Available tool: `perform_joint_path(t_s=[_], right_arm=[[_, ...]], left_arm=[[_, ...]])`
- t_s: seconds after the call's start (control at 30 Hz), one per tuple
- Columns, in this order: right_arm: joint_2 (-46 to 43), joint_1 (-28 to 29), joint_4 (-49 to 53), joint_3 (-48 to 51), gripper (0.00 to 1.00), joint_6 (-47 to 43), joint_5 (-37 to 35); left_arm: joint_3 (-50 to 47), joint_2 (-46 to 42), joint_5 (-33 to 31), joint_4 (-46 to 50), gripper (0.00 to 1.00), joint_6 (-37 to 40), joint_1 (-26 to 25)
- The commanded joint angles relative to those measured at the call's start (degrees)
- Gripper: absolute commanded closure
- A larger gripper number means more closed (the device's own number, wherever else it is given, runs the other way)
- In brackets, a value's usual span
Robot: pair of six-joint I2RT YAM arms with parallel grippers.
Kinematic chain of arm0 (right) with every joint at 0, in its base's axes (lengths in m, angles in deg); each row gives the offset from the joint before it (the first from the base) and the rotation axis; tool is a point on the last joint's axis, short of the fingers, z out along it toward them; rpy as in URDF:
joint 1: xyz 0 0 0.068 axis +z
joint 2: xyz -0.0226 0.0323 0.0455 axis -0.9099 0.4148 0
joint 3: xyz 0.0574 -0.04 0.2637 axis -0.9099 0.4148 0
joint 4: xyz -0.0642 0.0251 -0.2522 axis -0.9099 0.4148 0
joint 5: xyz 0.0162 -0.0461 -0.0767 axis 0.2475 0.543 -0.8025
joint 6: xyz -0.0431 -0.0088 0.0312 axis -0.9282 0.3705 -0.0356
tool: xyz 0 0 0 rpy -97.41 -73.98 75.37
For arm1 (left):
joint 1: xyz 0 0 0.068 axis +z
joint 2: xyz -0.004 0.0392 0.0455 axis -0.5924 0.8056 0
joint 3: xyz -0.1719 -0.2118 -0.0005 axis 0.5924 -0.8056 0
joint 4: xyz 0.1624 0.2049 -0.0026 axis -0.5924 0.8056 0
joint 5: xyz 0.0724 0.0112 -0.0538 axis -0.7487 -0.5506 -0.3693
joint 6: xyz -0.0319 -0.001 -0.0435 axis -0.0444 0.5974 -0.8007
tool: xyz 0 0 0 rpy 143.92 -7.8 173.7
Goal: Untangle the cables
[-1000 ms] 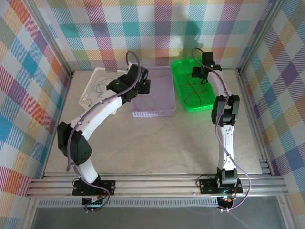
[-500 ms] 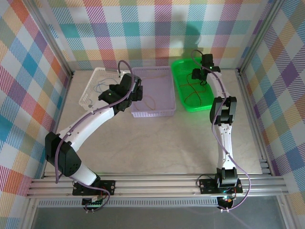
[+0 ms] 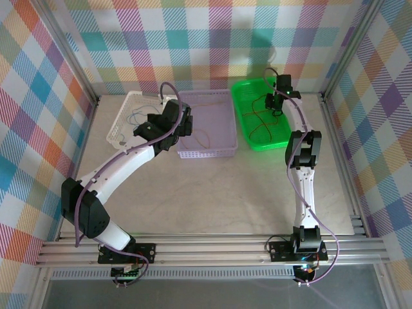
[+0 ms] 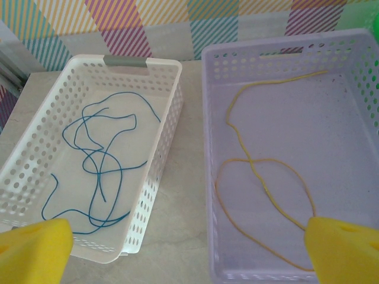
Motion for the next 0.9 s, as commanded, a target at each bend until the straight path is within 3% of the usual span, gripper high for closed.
perform_joint_path(t_s=[0.0,0.13,0.5,0.7,0.87], right_arm=[[-3.3,-0.2,-2.0,1.4,0.89,0.7,2.9],[-8.1,-0.1,-3.6,5.7,1.00,1.0,4.0],[-23.3,3.2,-4.9,16.7,1.00,-4.9,2.9],[-30.8,6.7,-11.5,29.1,1.00,-9.6,-6.7],[-34.9,8.7,-19.5,37.0,1.00,-15.3,-22.4]], left_arm=[[-1.0,-2.0,-1.7,-1.8,0.00,1.0,0.2],[-1.1,-2.3,-1.8,-2.0,0.00,1.0,0.2],[-1.3,-4.3,-1.1,-2.0,0.00,0.5,0.2],[-1.6,-5.4,-0.7,-2.1,0.00,0.4,0.3],[-1.9,-5.9,-0.1,-2.3,0.00,-0.1,0.2]])
